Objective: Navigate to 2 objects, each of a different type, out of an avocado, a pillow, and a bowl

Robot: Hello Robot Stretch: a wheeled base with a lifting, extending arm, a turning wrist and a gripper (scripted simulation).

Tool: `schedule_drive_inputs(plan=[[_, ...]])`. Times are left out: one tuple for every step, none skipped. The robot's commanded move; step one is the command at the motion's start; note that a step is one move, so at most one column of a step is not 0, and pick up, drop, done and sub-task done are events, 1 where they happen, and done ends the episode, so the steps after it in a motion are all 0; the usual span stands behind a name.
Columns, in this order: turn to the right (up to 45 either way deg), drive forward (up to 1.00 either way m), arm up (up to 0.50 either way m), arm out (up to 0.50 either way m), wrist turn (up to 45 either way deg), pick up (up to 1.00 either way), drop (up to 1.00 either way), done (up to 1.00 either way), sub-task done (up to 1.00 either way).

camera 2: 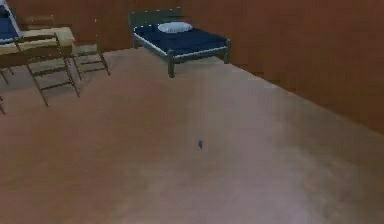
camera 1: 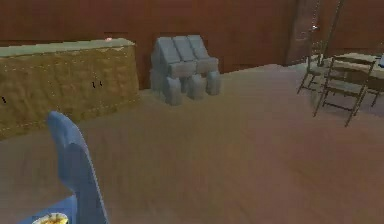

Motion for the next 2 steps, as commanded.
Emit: schedule_drive_inputs(plan=[[45.0,0.0,0.0,0.0,0.0,0.0,0.0,0.0,0.0],[27.0,0.0,0.0,0.0,0.0,0.0,0.0,0.0,0.0]])
